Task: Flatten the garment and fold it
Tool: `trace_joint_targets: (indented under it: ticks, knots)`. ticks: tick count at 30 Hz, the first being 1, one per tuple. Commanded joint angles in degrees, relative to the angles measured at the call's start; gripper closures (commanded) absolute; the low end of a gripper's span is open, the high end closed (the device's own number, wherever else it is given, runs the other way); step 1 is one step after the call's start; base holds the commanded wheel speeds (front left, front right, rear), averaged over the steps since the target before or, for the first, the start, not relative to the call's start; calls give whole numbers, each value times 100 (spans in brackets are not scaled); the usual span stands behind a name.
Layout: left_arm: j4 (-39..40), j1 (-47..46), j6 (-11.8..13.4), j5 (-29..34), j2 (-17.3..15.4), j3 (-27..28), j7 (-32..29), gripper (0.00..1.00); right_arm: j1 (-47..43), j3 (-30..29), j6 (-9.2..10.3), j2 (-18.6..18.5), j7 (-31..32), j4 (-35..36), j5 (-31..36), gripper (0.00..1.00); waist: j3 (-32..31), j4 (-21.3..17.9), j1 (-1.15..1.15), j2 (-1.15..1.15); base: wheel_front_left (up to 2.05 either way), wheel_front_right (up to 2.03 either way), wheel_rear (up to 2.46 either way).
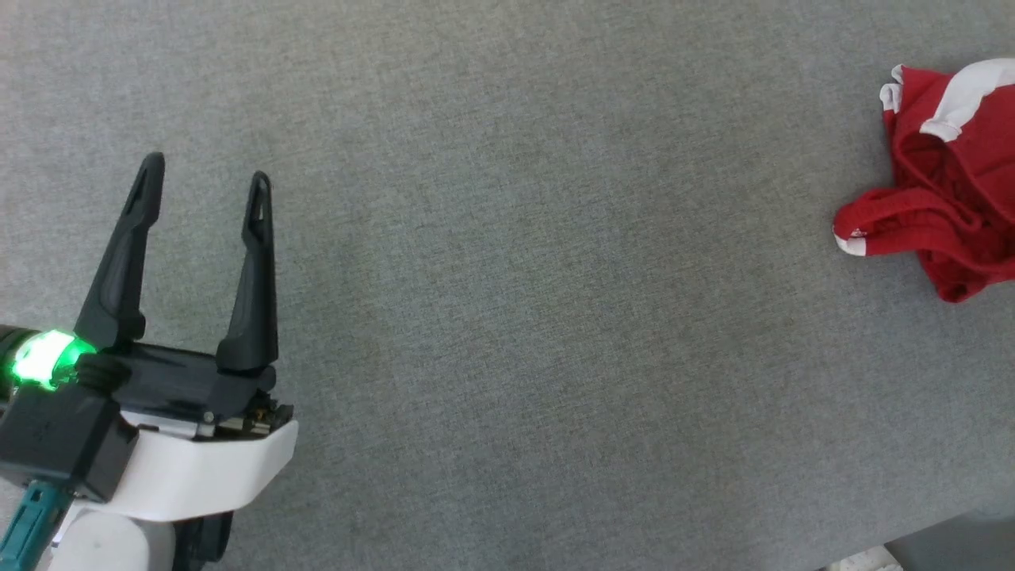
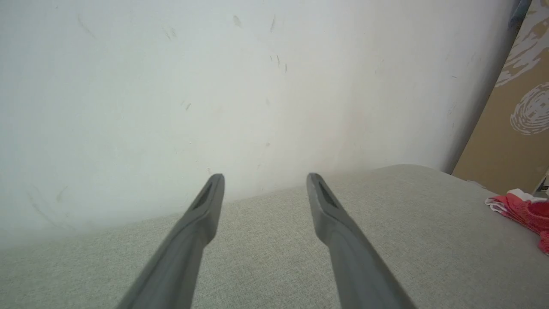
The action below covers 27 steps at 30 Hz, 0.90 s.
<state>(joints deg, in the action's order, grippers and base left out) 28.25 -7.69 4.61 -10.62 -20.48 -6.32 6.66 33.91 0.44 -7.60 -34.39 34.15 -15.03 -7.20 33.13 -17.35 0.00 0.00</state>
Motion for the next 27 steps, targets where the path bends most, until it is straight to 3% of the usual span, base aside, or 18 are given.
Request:
trace_joint_targets:
  ticks: [1,10,20,27]
  knots:
    - [-6,-57,8,-33,20,6,105,0,42,-11,11,33,-57,-57,22,0,-68,17,0,0,0,0,0]
    - [-419,97,193,64,136,10,409,0,-37,-390,11,194,-484,-138,178,0,-494,147,0,0,0,0,0]
    - [-888,391,341,-173,519,-8,724,0,-475,-1156,11,1034,-1096,179,266,0,-1475,503,0,0,0,0,0]
    - [-999,789,399,-399,762,78,804,0,-977,-1285,11,1702,-1586,741,204,0,-2104,804,0,0,0,0,0]
